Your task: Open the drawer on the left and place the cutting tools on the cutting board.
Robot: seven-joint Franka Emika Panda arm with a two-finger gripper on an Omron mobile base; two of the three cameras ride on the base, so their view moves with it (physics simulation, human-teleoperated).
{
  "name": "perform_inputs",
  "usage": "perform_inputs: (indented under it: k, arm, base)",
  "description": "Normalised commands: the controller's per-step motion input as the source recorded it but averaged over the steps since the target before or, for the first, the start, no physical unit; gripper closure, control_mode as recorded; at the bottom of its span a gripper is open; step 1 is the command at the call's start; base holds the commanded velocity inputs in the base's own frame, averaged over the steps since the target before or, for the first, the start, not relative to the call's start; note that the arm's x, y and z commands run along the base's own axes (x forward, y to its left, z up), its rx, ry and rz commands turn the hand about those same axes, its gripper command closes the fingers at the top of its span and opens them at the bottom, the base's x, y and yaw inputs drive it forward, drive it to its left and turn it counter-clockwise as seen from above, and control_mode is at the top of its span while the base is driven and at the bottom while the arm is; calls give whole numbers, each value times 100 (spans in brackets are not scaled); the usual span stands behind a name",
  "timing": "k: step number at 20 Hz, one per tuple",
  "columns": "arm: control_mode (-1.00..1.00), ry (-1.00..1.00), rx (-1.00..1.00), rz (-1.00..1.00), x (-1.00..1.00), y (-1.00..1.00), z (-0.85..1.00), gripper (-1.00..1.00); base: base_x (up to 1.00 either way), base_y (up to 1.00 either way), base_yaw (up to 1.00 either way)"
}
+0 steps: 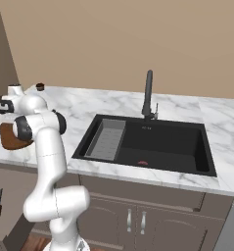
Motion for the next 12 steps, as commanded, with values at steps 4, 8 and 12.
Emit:
perform_inputs:
  k: [4,8,12]
  arm:
    - [-100,0,0,0,0,-1,-18,100]
    - [-100,0,0,0,0,-10,-24,100]
    - [-100,0,-1,0,0,-8,-20,-100]
  base:
    - [0,0,0]
    - [0,0,0]
    - [0,0,0]
